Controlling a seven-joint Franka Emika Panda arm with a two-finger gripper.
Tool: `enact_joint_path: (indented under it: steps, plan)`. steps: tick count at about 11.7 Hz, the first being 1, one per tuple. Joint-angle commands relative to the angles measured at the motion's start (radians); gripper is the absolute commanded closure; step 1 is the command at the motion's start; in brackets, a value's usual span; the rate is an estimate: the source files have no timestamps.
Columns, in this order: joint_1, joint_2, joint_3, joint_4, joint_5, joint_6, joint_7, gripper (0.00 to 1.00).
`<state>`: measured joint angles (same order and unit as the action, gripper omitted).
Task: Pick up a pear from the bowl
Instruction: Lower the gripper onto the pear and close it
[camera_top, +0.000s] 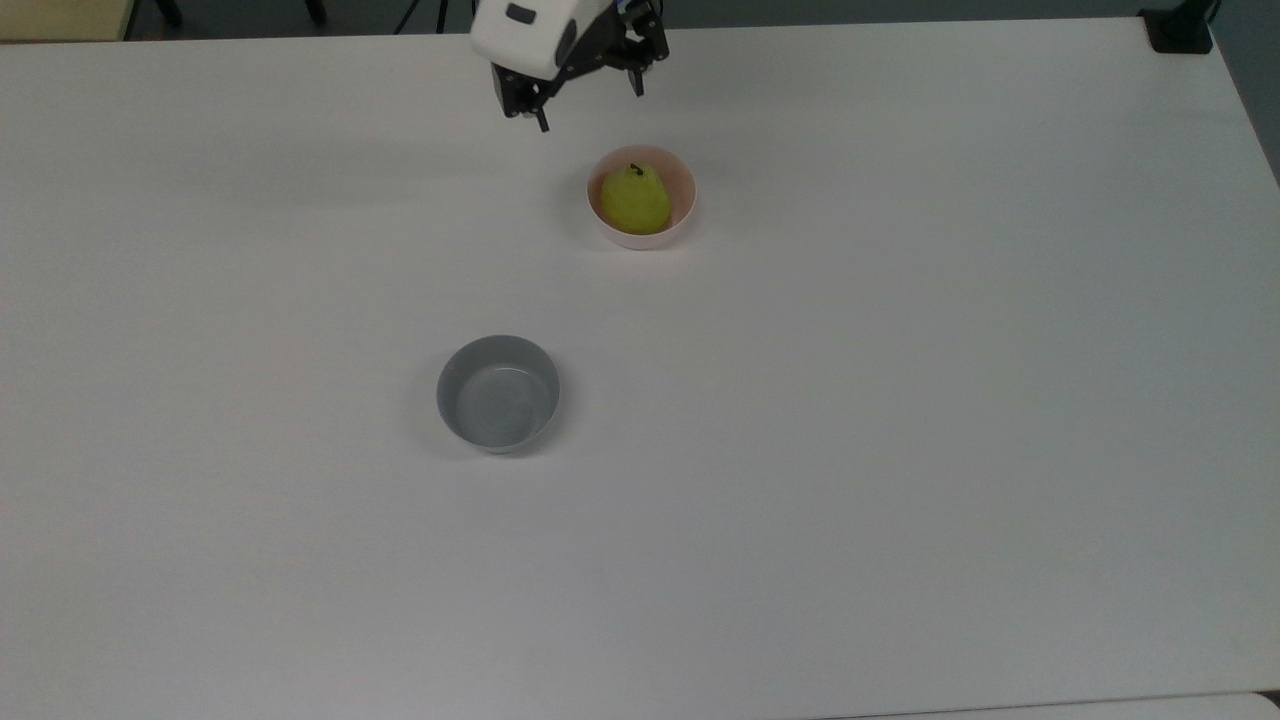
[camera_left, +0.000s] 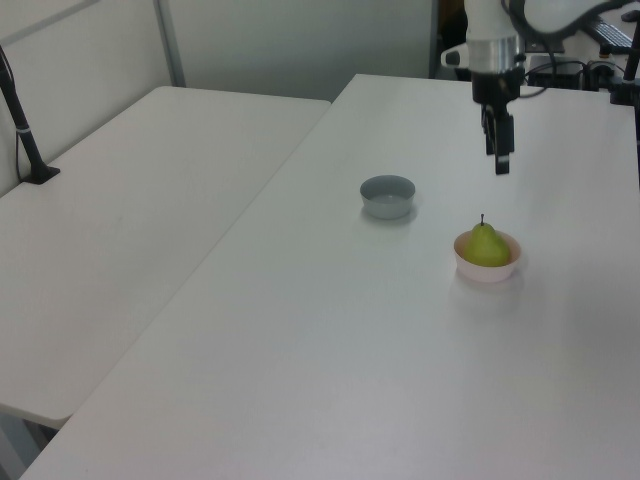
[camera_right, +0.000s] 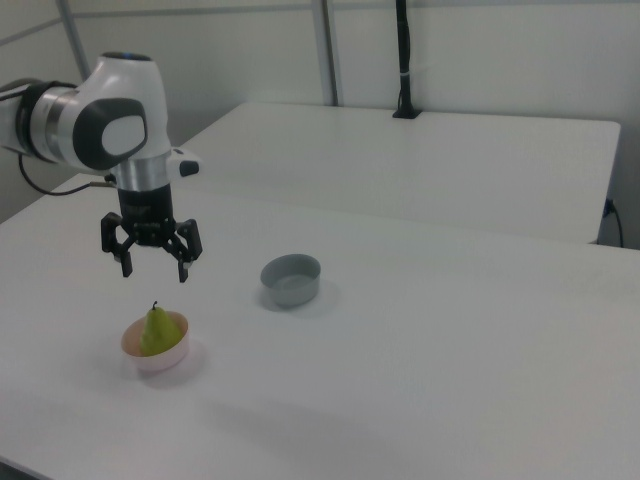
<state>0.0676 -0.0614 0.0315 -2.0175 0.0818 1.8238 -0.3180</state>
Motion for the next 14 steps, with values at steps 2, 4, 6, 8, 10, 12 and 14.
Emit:
enact_joint_path:
  steps: [2,4,6,8,10,12,14]
  plan:
    - [0.005,0.003,0.068,-0.154,0.018,0.185,0.037,0.00]
    - [0.005,0.038,0.099,-0.190,0.018,0.285,0.072,0.00]
    - [0.017,0.078,0.100,-0.190,0.013,0.314,0.076,0.00]
    - [0.017,0.097,0.102,-0.190,0.003,0.319,0.074,0.00]
    - [0.015,0.117,0.100,-0.190,-0.011,0.322,0.065,0.19]
    - [0.011,0.126,0.100,-0.190,-0.019,0.333,0.063,0.72]
    - [0.008,0.121,0.100,-0.190,-0.019,0.333,0.065,1.00]
